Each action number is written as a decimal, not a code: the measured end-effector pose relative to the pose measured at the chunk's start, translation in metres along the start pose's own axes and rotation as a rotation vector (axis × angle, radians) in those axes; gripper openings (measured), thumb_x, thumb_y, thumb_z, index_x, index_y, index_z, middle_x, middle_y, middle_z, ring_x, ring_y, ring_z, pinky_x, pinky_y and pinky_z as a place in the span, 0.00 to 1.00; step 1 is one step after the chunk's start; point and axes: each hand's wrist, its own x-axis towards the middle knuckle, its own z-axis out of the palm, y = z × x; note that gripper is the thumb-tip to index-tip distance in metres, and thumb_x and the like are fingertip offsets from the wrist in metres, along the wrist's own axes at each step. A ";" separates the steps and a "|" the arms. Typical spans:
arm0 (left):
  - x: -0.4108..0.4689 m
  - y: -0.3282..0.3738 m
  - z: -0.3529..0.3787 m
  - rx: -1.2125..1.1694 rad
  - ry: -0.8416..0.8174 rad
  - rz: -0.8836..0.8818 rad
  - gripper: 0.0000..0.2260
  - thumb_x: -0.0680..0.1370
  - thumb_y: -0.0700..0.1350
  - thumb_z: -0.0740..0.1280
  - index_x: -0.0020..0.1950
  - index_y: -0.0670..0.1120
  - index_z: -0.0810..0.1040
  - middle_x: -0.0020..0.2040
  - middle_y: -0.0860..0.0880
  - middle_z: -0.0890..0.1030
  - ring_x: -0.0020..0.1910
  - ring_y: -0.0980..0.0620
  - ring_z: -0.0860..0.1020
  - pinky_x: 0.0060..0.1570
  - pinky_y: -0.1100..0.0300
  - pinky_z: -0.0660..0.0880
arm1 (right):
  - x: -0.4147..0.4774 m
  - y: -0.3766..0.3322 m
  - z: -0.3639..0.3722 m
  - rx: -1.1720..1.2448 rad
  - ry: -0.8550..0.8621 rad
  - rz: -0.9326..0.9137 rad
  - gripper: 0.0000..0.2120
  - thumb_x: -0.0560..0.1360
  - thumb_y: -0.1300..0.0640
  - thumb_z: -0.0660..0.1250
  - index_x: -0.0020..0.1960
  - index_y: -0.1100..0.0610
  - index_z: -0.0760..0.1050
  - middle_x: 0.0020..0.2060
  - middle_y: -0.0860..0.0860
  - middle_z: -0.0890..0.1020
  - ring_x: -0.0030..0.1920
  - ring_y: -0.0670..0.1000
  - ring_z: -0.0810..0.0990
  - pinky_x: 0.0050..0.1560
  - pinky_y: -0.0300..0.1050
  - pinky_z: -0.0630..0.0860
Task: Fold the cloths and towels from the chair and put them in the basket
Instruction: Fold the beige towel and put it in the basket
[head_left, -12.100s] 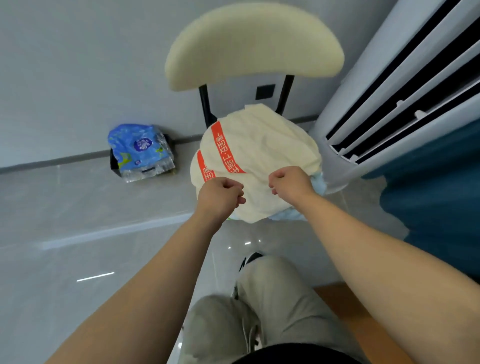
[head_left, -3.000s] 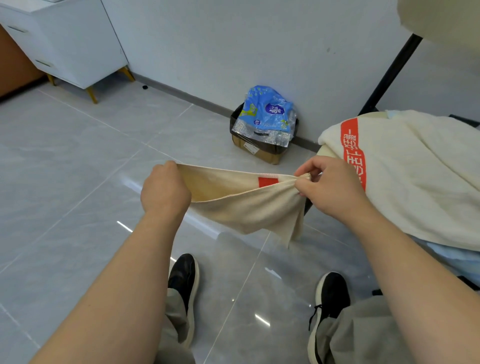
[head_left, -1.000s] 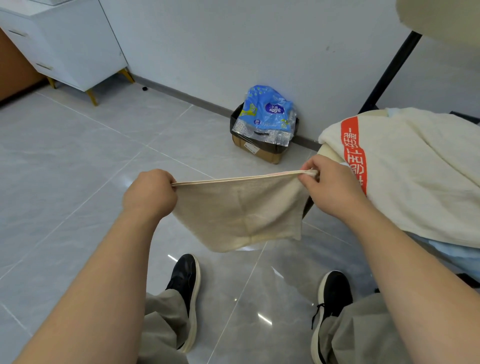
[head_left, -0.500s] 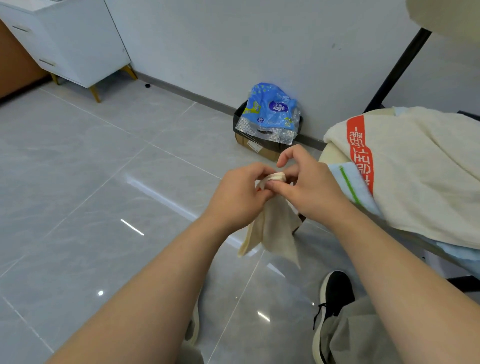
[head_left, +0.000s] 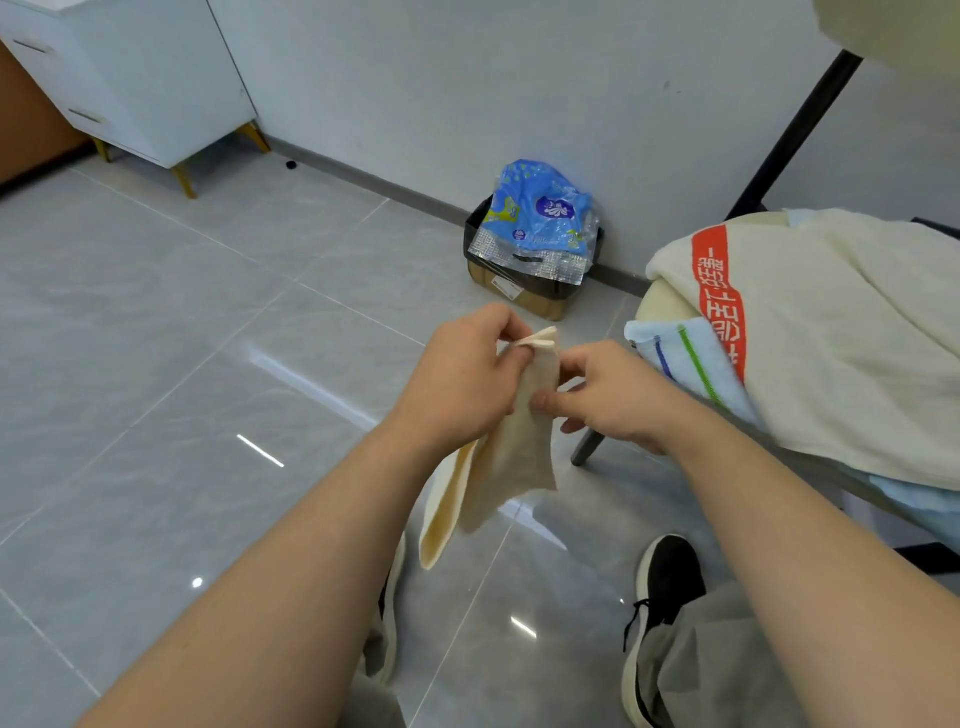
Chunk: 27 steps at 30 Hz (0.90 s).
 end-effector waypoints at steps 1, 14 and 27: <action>0.001 0.000 -0.001 0.002 0.020 0.015 0.03 0.79 0.42 0.66 0.47 0.50 0.76 0.35 0.56 0.80 0.28 0.59 0.78 0.35 0.65 0.72 | 0.000 0.000 0.003 0.008 -0.003 0.021 0.06 0.77 0.60 0.71 0.53 0.55 0.82 0.46 0.50 0.86 0.41 0.48 0.85 0.44 0.48 0.84; 0.002 -0.011 -0.016 0.387 -0.030 0.152 0.07 0.79 0.49 0.65 0.54 0.48 0.80 0.48 0.47 0.79 0.50 0.44 0.77 0.49 0.49 0.73 | 0.005 0.002 0.008 -0.419 0.053 0.023 0.04 0.77 0.53 0.70 0.46 0.51 0.75 0.40 0.50 0.81 0.42 0.53 0.82 0.49 0.53 0.80; 0.004 -0.024 -0.035 0.528 0.039 -0.019 0.08 0.80 0.51 0.62 0.48 0.47 0.74 0.41 0.48 0.76 0.45 0.44 0.75 0.39 0.52 0.71 | -0.003 0.005 -0.006 -0.582 0.033 0.042 0.06 0.78 0.52 0.68 0.48 0.53 0.72 0.39 0.47 0.75 0.43 0.51 0.74 0.41 0.44 0.65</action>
